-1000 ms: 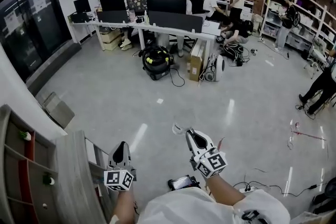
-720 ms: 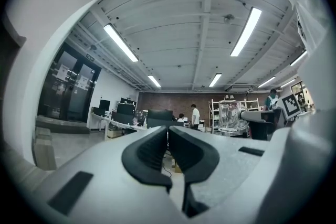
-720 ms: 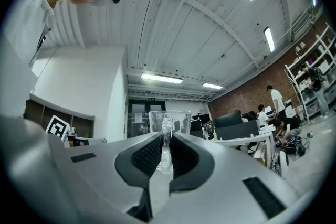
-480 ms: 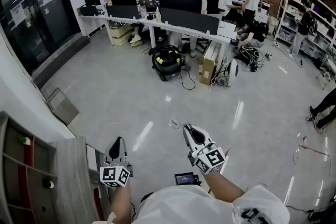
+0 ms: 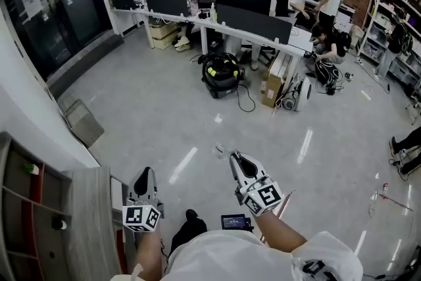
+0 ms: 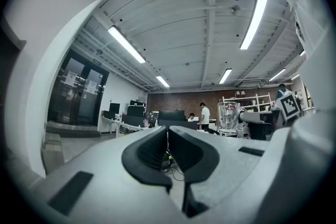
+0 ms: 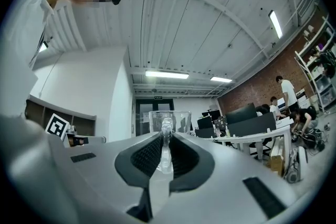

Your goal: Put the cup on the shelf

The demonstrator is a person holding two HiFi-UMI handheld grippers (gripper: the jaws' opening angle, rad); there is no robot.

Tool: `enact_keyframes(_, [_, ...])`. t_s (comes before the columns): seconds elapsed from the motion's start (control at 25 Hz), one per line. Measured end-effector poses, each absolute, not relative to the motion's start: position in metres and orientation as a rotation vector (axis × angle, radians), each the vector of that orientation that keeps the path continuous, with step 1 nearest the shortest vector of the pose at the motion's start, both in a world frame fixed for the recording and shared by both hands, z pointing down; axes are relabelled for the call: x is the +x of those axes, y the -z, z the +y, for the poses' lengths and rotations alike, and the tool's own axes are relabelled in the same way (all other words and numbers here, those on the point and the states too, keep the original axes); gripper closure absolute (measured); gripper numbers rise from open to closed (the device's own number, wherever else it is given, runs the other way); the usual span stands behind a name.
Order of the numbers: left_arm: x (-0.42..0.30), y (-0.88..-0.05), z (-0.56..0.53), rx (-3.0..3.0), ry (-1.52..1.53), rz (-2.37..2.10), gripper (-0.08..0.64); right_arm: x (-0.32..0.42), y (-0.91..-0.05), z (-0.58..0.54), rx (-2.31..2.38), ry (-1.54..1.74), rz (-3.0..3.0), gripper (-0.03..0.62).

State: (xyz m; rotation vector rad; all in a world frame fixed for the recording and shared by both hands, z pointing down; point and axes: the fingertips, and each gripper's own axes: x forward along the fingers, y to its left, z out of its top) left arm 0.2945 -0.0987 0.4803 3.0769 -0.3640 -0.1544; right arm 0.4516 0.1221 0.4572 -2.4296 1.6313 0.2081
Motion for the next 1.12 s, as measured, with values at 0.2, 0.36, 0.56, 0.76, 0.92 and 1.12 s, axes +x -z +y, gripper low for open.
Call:
enact_keyframes(0.2, [0.292,-0.491,-0.130,3.055,0.154,-0.426,0.545,0.458,-0.461,0.091,-2.403,-0.210,1.665,0.546])
enact_keyframes(0.36, [0.286,-0.499,-0.161,3.031,0.162,-0.499,0.545,0.459,-0.463,0.055,-2.367,-0.206,1.724,0.546])
enact_keyframes(0.56, [0.263,-0.502,-0.215,3.002,0.192,-0.643,0.546,0.458,-0.465,-0.010,-2.301,-0.201,1.819,0.546])
enact_keyframes(0.76, [0.223,-0.503,-0.272,2.957,0.176,-0.812,0.546,0.444,-0.458,-0.091,-2.192,-0.190,1.937,0.546])
enact_keyframes(0.92, [0.184,-0.505,-0.323,2.893,0.183,-0.977,0.545,0.424,-0.451,-0.168,-2.080,-0.187,2.050,0.546])
enact_keyframes(1.12, [0.137,-0.500,-0.383,2.853,0.188,-1.149,0.545,0.394,-0.438,-0.257,-1.942,-0.220,2.174,0.546])
